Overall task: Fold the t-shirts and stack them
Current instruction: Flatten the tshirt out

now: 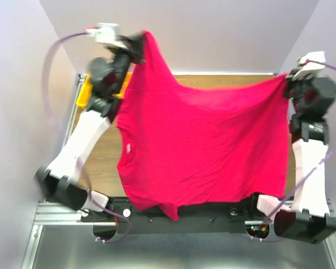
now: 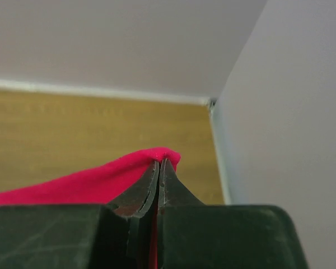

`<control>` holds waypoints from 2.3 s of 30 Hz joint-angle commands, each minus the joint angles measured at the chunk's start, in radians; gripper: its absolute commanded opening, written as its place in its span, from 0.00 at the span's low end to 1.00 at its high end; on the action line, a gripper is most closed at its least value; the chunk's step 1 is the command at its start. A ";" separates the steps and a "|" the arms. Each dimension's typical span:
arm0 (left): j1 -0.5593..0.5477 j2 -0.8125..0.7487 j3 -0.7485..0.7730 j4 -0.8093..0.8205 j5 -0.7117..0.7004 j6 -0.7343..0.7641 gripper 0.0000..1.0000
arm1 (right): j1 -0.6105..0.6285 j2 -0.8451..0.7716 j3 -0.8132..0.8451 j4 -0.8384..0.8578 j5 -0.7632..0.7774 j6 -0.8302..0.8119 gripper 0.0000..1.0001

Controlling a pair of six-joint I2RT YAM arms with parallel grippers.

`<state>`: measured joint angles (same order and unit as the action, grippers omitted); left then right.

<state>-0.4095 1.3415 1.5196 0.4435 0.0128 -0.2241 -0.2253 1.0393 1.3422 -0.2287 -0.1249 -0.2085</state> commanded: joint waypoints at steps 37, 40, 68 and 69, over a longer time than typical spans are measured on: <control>0.005 0.950 0.516 -0.089 -0.191 0.025 0.00 | -0.049 0.979 0.043 0.548 0.056 0.006 0.00; 0.006 0.944 0.510 -0.071 -0.151 0.035 0.00 | -0.052 0.975 0.045 0.549 0.030 0.017 0.00; 0.031 0.644 0.102 0.124 0.062 0.081 0.00 | -0.146 0.834 -0.092 0.582 -0.168 0.092 0.01; 0.031 0.633 0.093 0.126 0.076 0.089 0.00 | -0.149 0.825 -0.106 0.585 -0.174 0.090 0.01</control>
<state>-0.3840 2.0666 1.6375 0.4850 0.0284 -0.1658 -0.3588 1.9224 1.2602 0.2802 -0.2607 -0.1223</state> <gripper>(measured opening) 0.123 0.014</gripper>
